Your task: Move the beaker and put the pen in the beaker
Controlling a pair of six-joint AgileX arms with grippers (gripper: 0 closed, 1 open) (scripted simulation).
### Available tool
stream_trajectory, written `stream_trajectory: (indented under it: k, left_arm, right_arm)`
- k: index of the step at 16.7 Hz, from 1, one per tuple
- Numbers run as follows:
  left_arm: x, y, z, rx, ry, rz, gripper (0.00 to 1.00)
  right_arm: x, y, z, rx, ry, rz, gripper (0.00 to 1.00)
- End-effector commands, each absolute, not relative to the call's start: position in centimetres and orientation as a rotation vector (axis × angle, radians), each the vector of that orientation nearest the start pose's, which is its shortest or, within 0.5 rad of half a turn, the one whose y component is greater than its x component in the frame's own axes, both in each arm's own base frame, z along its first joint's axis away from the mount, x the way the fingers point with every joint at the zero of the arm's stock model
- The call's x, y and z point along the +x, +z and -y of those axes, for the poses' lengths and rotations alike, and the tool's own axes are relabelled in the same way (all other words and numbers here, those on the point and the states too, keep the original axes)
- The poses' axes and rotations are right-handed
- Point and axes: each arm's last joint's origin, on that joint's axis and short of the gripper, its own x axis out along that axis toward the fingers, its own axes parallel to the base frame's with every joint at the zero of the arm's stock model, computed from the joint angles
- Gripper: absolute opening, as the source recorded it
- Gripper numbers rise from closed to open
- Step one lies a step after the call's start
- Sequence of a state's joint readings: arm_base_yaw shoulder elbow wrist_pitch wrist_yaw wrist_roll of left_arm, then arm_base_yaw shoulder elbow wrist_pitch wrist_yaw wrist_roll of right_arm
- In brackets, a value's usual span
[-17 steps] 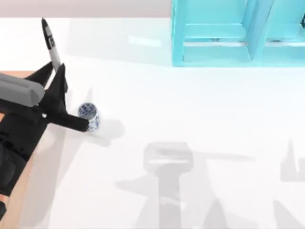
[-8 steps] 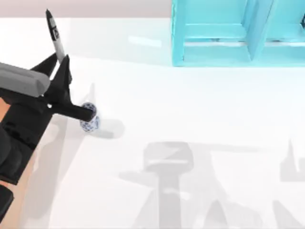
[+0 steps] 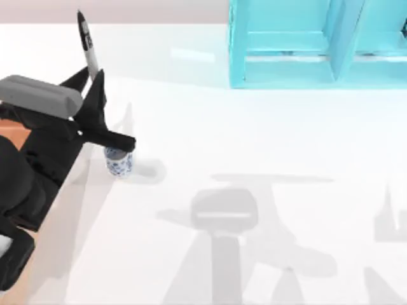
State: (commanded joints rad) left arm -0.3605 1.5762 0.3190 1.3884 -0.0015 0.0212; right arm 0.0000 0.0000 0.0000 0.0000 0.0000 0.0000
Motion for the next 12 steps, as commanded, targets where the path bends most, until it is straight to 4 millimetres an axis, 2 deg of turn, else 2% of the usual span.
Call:
stream_trajectory:
  k: [1,12]
  left_arm:
    - [24.11,16.14,8.97,-0.019,-0.340,0.130,0.00]
    - [24.11,16.14,8.97,-0.019,-0.340,0.130,0.83]
  right_arm:
    - [10.57,16.00,0.12,0.000,0.000,0.000,1.00]
    - [10.57,16.00,0.12,0.000,0.000,0.000,1.00]
